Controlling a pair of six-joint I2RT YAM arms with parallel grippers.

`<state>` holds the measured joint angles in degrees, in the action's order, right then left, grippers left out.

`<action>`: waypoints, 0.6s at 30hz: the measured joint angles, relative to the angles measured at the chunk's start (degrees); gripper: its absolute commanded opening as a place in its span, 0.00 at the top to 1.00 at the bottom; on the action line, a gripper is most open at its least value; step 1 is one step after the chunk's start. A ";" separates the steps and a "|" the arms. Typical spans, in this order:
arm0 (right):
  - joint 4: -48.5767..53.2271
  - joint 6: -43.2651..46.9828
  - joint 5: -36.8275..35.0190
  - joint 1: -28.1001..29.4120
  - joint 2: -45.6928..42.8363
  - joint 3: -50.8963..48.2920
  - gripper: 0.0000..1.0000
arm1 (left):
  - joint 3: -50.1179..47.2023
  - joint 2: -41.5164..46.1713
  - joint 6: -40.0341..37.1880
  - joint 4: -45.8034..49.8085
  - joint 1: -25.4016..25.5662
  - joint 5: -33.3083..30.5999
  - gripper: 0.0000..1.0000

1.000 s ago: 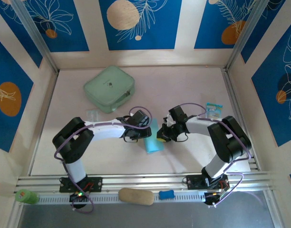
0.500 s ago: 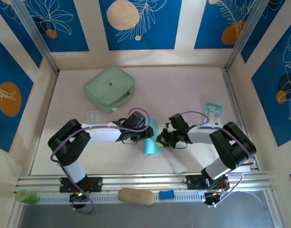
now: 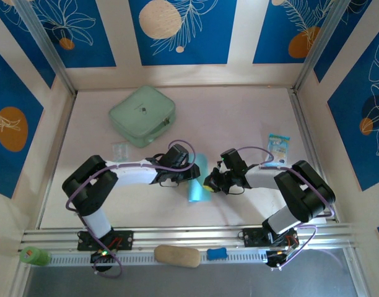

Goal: Fold a paper plane with a square sheet of paper (pick it up from the middle)
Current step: Hold the paper at the center of the table.

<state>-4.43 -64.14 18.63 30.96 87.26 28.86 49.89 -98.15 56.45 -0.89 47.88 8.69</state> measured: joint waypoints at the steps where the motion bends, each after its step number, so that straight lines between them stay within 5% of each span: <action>1: -0.39 0.07 0.04 -0.02 -0.20 -0.28 0.89 | 0.09 0.00 -0.11 0.76 0.00 -0.22 0.55; 7: 1.90 1.38 -0.55 -1.07 -5.07 -0.35 0.84 | 2.60 -1.86 -1.77 6.51 0.00 -1.99 0.59; 18: 16.72 6.69 -9.92 -8.50 -33.51 -0.24 0.72 | 7.34 -3.96 -4.55 13.40 0.15 -2.60 0.56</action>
<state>12.29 -57.45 8.71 22.46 53.76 28.62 57.23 -102.10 51.90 12.51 48.03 6.09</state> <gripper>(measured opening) 0.280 0.434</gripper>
